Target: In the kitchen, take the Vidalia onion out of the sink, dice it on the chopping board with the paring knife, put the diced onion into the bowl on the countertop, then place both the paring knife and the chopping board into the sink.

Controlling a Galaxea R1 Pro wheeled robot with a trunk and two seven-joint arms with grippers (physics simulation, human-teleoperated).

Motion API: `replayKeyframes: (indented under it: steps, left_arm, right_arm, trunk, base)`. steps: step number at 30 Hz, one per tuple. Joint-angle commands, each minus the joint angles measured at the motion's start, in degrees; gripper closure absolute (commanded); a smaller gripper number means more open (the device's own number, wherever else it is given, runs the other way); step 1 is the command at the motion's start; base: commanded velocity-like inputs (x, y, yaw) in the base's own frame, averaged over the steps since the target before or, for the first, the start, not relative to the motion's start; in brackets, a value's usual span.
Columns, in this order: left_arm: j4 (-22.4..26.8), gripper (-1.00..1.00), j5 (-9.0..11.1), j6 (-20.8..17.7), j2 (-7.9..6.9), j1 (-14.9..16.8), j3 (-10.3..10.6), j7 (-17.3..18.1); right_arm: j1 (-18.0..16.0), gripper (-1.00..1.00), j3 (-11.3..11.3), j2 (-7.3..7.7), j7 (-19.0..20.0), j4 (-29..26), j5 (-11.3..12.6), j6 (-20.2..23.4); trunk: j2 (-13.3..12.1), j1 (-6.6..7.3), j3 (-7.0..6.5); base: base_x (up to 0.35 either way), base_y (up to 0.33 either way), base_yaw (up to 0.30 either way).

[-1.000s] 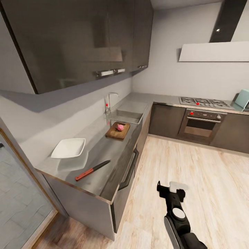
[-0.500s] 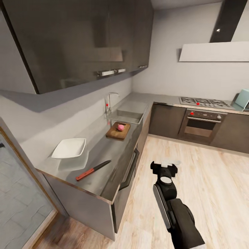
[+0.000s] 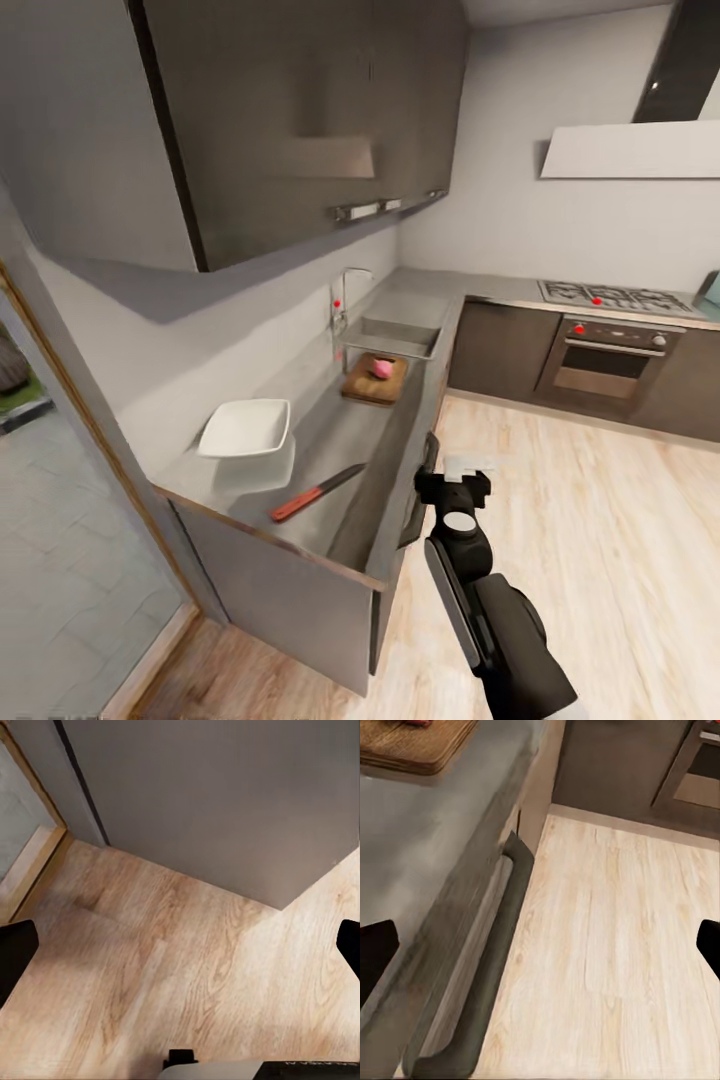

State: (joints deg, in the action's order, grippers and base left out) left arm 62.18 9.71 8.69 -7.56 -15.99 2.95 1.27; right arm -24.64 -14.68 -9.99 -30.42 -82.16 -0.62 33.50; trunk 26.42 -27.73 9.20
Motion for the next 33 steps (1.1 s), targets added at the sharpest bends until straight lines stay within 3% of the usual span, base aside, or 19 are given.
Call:
replayKeyframes:
  steps: [1,8,22,28,33]
  left_arm:
    - [0.01,-1.0,0.59,0.14,-0.05,0.01,0.13,0.13]
    - [-0.03,-1.0,0.57,0.13,-0.03,0.01,0.13,0.13]
    - [-0.22,-1.0,0.52,0.13,0.0,0.03,0.13,0.07]
    - [-0.54,-1.0,0.49,0.1,0.04,0.02,0.13,0.05]
    - [-0.56,-1.0,0.48,0.1,0.08,0.05,0.17,0.04]
  right_arm:
    - [-0.05,-1.0,-0.08,-0.01,-0.26,-0.03,-0.05,0.41]
    - [-0.06,-1.0,-0.09,-0.01,-0.26,0.09,0.01,0.38]
    - [-0.06,-1.0,-0.09,-0.01,-0.26,0.24,0.08,0.34]
    - [-0.06,-1.0,-0.09,-0.01,-0.26,0.24,2.38,0.34]
    - [-0.06,-1.0,-0.09,-0.01,-0.22,0.24,2.96,0.34]
  trunk:
    - [0.11,-0.03,0.1]
    - [0.11,-0.03,0.1]
    - [0.11,-0.03,0.1]
    - [0.11,-0.03,0.1]
    - [0.11,-0.03,0.1]
  base:
    - [0.0,0.287,0.223]
    - [0.0,0.167,0.267]
    - [0.0,0.01,0.284]
    - [0.0,0.0,0.284]
    - [0.0,0.0,0.284]
